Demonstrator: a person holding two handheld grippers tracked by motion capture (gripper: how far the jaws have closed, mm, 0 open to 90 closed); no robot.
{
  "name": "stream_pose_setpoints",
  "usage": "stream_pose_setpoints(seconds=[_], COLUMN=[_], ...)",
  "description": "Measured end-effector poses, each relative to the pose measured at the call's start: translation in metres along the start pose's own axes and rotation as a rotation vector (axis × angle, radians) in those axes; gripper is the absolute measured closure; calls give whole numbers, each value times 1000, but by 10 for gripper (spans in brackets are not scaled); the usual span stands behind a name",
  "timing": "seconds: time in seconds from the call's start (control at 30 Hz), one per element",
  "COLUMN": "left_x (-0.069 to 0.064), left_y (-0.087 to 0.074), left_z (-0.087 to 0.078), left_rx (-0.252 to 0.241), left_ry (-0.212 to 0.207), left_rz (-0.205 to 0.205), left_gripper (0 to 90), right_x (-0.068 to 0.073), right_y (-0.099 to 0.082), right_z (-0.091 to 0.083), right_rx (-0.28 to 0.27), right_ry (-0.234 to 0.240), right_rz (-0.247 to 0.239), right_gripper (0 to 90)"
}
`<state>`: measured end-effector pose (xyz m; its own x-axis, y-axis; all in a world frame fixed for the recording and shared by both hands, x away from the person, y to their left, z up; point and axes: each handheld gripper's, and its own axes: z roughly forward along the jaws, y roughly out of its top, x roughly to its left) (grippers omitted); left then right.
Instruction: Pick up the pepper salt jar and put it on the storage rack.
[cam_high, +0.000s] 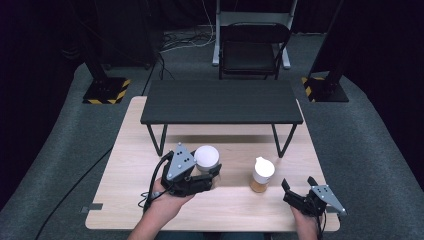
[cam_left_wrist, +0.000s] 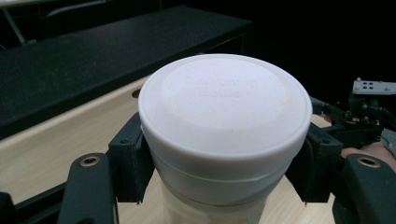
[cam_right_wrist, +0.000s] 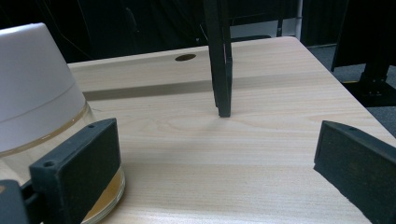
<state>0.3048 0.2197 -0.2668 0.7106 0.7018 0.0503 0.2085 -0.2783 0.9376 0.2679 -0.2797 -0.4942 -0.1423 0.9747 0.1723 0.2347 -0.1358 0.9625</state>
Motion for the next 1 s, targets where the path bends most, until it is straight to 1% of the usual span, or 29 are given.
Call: stream_pose_setpoints(seconds=[0.1, 0.13, 0.2, 0.23, 0.27, 0.3, 0.37, 0.4, 0.43, 0.47, 0.53, 0.57, 0.67, 0.73, 0.77, 0.83, 0.87, 0.93, 0.97, 1.0], left_x=[1, 2, 2, 2, 2, 1, 2, 6, 6, 7, 7, 9, 9, 10, 10, 11, 12, 14, 14, 13], left_y=[10, 17, 19, 23, 23, 25, 28, 34, 34, 37, 44, 49, 53, 59, 65, 67, 70, 78, 78, 82], left_z=[1, 2, 3, 6, 6, 8, 10, 13, 13, 15, 18, 20, 23, 26, 29, 30, 32, 37, 37, 43], left_rx=[1, -1, -5, -10, -10, -16, -32, -34, -34, -35, -32, -35, -44, -44, -43, -43, -40, -30, -30, -26], left_ry=[5, 12, 17, 37, 37, 50, 64, 73, 73, 82, 105, 118, 129, 140, 154, 157, 160, 172, 172, 189], left_rz=[11, 16, 14, 17, 17, 17, 7, -13, -13, -14, -7, -13, -15, -9, -3, -2, -5, -26, -26, -25], left_gripper=[333, 333, 333, 333, 333, 333, 333, 333, 333, 333, 333, 333, 334, 333, 333, 333, 333, 333, 333, 333], right_x=[-1, -2, -3, -3, -4, -4, -5, -5, -5, -6, -6, -7, -8, -8, -8, -9, -9, -9, -9, -8], right_y=[0, 0, 0, 0, 0, 0, 0, 0, 0, 0, 0, 0, 0, -1, -1, -1, 0, 0, 0, 1], right_z=[0, 0, 0, -1, -1, -1, -2, -2, -2, -2, -2, -2, -2, -2, -2, -2, -2, -2, -2, -1], right_rx=[0, 0, 2, 3, 2, 2, 0, 1, 1, 1, 2, 2, 2, -1, -1, -1, 2, 5, 5, 6], right_ry=[7, 9, 16, 18, 19, 19, 23, 25, 25, 27, 31, 32, 35, 37, 37, 38, 38, 39, 39, 39], right_rz=[1, 1, 3, 6, 9, 9, 14, 15, 15, 15, 14, 16, 19, 21, 20, 19, 21, 24, 24, 22], right_gripper=[0, 0, 0, 0, 0, 0, 0, 0, 0, 0, 0, 0, 0, 0, 0, 0, 0, 0, 0, 0])
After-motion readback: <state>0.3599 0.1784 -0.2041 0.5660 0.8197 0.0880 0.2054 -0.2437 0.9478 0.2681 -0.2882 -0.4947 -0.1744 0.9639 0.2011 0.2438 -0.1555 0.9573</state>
